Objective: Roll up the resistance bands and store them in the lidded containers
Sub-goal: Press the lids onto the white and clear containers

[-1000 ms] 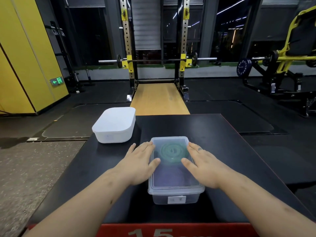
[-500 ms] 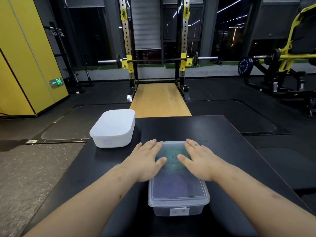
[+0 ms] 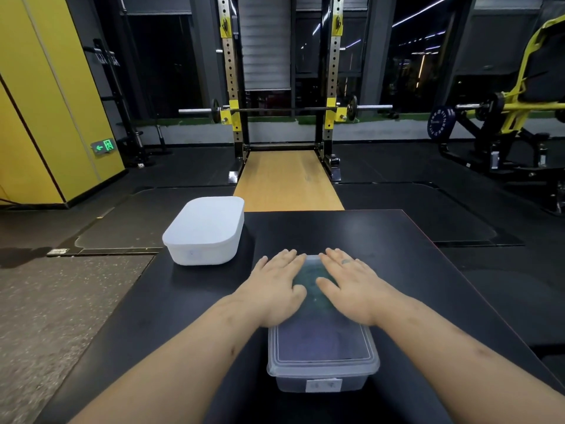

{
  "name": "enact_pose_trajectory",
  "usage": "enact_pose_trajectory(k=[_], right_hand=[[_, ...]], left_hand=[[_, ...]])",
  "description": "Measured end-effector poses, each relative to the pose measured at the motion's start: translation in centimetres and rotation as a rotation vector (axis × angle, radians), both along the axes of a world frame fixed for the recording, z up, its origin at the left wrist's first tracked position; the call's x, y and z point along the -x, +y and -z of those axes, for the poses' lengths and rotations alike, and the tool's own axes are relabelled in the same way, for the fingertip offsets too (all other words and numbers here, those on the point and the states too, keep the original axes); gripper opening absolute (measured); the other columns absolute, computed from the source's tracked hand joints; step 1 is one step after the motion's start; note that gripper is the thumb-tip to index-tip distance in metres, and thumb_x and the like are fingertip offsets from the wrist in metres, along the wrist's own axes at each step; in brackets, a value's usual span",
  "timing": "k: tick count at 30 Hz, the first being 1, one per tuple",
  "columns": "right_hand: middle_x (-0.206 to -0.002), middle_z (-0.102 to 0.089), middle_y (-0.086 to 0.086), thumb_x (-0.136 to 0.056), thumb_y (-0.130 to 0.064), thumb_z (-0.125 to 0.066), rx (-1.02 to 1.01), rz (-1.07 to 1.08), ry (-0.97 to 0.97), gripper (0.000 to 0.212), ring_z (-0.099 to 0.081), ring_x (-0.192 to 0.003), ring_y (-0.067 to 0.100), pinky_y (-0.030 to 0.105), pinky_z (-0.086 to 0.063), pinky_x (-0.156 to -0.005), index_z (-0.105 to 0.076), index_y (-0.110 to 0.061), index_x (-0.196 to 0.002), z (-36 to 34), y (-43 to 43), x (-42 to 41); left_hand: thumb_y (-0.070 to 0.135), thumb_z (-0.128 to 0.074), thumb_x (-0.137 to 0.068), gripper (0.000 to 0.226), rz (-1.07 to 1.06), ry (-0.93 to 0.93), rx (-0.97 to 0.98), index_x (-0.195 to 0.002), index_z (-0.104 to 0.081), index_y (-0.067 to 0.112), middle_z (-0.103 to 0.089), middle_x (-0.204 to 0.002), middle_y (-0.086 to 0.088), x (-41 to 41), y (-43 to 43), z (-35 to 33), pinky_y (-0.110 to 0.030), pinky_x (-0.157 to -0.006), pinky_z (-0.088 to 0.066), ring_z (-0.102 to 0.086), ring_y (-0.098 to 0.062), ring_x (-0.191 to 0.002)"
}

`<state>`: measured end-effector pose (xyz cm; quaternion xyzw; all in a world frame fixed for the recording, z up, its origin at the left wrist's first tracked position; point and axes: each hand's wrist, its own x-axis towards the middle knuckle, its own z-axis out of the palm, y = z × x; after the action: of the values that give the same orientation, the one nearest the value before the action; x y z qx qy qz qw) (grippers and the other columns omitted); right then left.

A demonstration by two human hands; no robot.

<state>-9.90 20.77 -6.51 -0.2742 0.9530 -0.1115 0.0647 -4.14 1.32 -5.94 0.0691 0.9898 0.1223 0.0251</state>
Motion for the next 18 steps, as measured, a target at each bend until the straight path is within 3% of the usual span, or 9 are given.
enact_pose_trajectory(k=[7, 18], right_hand=[[-0.173, 0.012, -0.005, -0.108, -0.056, -0.026, 0.054, 0.040, -0.093, 0.071, 0.014, -0.158, 0.007, 0.032, 0.003, -0.129, -0.001, -0.025, -0.166, -0.3, 1.7, -3.6], [-0.172, 0.015, -0.010, -0.106, -0.058, -0.032, 0.137, 0.058, -0.155, 0.075, 0.011, -0.158, 0.006, 0.034, -0.002, -0.129, 0.002, -0.029, -0.166, -1.5, 2.9, -7.0]], left_hand=[[0.059, -0.031, -0.102, 0.079, -0.079, -0.066, -0.019, -0.162, 0.010, 0.028, 0.023, -0.167, 0.006, -3.3, -0.3, 0.8, -0.040, -0.126, 0.010, 0.025, -0.005, -0.151], [0.063, -0.029, -0.101, 0.077, -0.107, -0.067, -0.010, -0.162, 0.005, 0.031, 0.021, -0.168, 0.000, -6.2, 0.4, 0.4, -0.041, -0.126, 0.009, 0.023, -0.010, -0.153]])
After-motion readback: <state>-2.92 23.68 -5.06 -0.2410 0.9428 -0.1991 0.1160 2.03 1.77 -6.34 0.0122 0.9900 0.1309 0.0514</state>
